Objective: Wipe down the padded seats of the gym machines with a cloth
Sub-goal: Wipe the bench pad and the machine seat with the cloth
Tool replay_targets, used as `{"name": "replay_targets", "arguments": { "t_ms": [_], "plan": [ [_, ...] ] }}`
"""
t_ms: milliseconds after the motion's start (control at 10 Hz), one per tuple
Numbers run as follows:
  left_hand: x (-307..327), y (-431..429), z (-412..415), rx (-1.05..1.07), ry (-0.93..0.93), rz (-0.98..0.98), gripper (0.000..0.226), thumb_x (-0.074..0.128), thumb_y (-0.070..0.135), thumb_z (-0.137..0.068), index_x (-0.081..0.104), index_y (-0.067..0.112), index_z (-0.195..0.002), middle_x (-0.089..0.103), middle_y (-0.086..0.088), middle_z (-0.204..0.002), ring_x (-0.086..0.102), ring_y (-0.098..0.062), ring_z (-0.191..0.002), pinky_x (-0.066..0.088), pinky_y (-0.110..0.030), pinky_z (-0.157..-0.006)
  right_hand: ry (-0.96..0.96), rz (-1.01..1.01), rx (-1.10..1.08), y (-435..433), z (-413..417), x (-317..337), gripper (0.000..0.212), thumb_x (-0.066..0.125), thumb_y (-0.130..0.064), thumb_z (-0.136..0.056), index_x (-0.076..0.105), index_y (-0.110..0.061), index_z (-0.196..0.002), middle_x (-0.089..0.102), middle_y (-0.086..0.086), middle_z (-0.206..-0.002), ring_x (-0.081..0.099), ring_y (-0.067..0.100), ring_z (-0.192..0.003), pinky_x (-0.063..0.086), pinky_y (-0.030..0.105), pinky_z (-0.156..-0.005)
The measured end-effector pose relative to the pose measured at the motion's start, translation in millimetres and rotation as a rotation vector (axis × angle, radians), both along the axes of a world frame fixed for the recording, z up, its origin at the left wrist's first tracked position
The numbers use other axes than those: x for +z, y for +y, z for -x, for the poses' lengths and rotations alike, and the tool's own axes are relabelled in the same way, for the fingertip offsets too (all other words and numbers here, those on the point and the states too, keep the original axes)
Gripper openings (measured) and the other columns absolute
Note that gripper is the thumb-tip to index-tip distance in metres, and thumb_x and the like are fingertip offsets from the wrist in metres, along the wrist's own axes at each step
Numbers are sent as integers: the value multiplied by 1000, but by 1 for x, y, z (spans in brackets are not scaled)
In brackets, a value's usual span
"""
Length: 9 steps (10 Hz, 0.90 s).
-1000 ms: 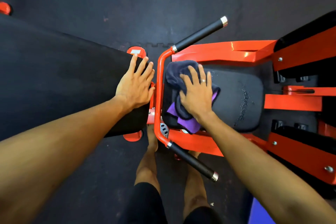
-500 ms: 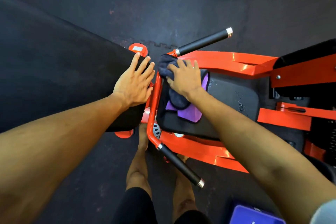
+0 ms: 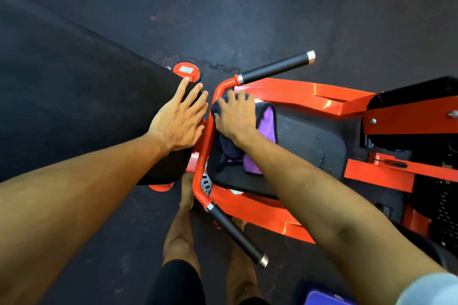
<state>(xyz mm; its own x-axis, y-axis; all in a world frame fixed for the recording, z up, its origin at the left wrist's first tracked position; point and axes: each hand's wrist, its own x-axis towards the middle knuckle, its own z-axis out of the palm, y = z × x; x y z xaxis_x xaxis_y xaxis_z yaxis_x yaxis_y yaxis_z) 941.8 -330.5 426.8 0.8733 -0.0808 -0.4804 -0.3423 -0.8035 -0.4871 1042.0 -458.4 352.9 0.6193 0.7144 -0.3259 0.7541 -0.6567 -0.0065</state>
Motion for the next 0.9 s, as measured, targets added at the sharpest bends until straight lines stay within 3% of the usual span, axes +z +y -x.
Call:
{"name": "replay_targets", "arguments": {
  "t_ms": [100,300,400,500,600,700,800,900],
  "plan": [
    [1,0,-2,10,-3,1,70,7,48,-103,19,8,-159,15,-16,-168,5,-40,-155,0,-65,-121,58,38,36,7,-16,0,46,49,-52,-96,60,-23,-130,58,7,-132,54,33,-119,39,45,-93],
    [-1,1,-1,-5,13,-12,70,4,48,-102,22,11,-159,14,-16,-168,5,-41,-155,0,-65,-120,-26,-147,-274,-77,-36,4,48,46,-59,-96,64,-23,-121,67,9,-116,63,37,-103,46,46,-83],
    [-1,3,-1,-15,16,-12,70,4,48,-103,20,11,-160,13,-16,-168,4,-42,-155,-2,-66,-120,-71,-136,-347,-107,-35,8,45,45,-54,-95,67,-19,-115,67,10,-107,62,36,-99,43,45,-80],
    [0,3,-2,-10,12,-6,70,4,48,-103,20,11,-159,13,-16,-168,4,-42,-154,-2,-66,-120,-66,-114,-484,-59,-22,10,43,47,-50,-92,67,-18,-113,67,12,-108,62,36,-100,41,46,-85],
    [0,2,-2,-10,4,-5,70,5,48,-103,21,10,-159,14,-16,-168,5,-41,-154,0,-66,-120,-20,-123,-359,-16,-2,8,49,49,-51,-90,62,-17,-123,63,15,-121,58,38,-111,38,51,-99],
    [0,1,-3,-12,6,-16,71,5,49,-103,21,10,-159,14,-16,-168,5,-41,-155,1,-65,-120,52,-56,-121,0,25,5,59,47,-54,-92,55,-16,-137,52,18,-143,44,43,-134,22,59,-118],
    [1,0,-5,-24,6,-12,70,5,49,-103,22,11,-160,16,-15,-167,6,-40,-154,1,-65,-120,74,-93,251,-51,59,3,59,56,-53,-92,62,-16,-137,49,15,-152,38,38,-144,14,55,-124],
    [1,0,-4,-31,-4,-11,69,6,48,-103,23,12,-159,17,-14,-167,8,-40,-154,0,-66,-120,91,-173,421,-100,56,1,53,60,-50,-91,63,-23,-137,51,11,-152,42,36,-143,18,55,-122]
  ]
}}
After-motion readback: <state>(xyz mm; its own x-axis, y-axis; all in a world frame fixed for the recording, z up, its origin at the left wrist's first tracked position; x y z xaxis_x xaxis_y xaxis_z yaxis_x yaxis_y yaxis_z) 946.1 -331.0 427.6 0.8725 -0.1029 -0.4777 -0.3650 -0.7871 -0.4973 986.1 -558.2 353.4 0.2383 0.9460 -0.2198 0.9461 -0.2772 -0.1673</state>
